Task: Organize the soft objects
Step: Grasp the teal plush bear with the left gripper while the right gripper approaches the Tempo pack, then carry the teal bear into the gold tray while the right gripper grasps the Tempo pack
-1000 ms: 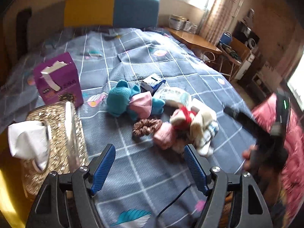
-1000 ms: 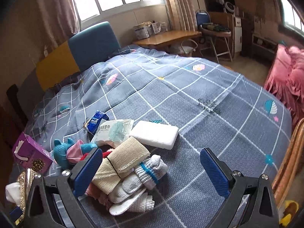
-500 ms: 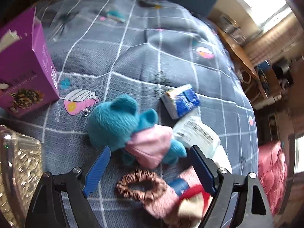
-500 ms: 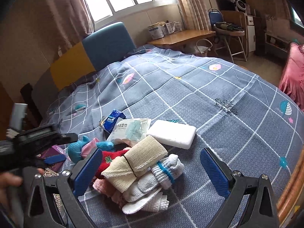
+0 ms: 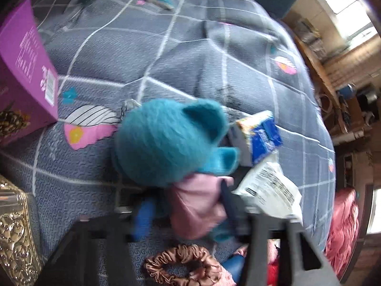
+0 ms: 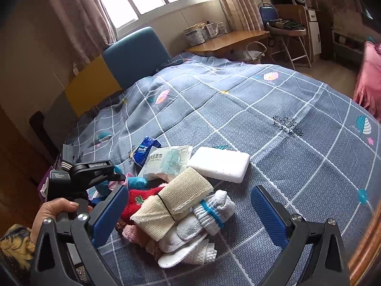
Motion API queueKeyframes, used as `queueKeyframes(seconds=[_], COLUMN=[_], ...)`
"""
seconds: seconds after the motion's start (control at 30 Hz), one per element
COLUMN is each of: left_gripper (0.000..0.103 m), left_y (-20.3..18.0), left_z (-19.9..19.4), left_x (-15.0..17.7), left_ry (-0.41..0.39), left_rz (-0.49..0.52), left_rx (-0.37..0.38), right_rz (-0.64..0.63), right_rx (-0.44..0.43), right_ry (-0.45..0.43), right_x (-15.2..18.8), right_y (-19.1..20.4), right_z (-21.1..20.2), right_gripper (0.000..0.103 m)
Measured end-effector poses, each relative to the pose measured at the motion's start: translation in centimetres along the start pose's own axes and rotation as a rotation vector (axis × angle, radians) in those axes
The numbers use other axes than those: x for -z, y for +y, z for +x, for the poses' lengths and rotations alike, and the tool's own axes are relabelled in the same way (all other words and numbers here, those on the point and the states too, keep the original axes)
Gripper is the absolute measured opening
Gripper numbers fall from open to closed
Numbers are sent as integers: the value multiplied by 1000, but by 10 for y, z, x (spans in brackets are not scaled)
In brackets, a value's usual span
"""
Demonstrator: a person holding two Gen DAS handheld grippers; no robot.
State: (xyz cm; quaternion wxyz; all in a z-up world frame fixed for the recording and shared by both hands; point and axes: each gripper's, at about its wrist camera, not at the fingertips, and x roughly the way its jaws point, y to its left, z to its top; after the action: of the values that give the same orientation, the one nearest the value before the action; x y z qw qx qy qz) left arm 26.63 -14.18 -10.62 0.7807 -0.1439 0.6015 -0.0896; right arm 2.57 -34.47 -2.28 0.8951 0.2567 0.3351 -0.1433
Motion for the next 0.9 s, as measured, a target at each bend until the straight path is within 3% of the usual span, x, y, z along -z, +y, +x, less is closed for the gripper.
queueKeyframes(seconds=[0.1,0.27,0.43,0.63,0.9], left_gripper=[30,28,26,26,26], left_y=[-6,-6,-5,-16,-24], left_z=[-12,-45,-72,-114,-179], left_x=[6,18,29,33,-21], left_ry=[-54,-134,-194,-269,-348], left_rz=[81,174,246,325,319], left_rx=[26,41,45,34,77], right_rz=[-23,-32,-71,-145,-77], right_rx=[1,-33,-108,-110,-82], right_ry=[4,82,146,266,415], right_x=[0,-6,-38,-73,-85], right_y=[4,3,22,59,96], right_z=[1,13,34,106,207], right_gripper=[103,99,95,90,87])
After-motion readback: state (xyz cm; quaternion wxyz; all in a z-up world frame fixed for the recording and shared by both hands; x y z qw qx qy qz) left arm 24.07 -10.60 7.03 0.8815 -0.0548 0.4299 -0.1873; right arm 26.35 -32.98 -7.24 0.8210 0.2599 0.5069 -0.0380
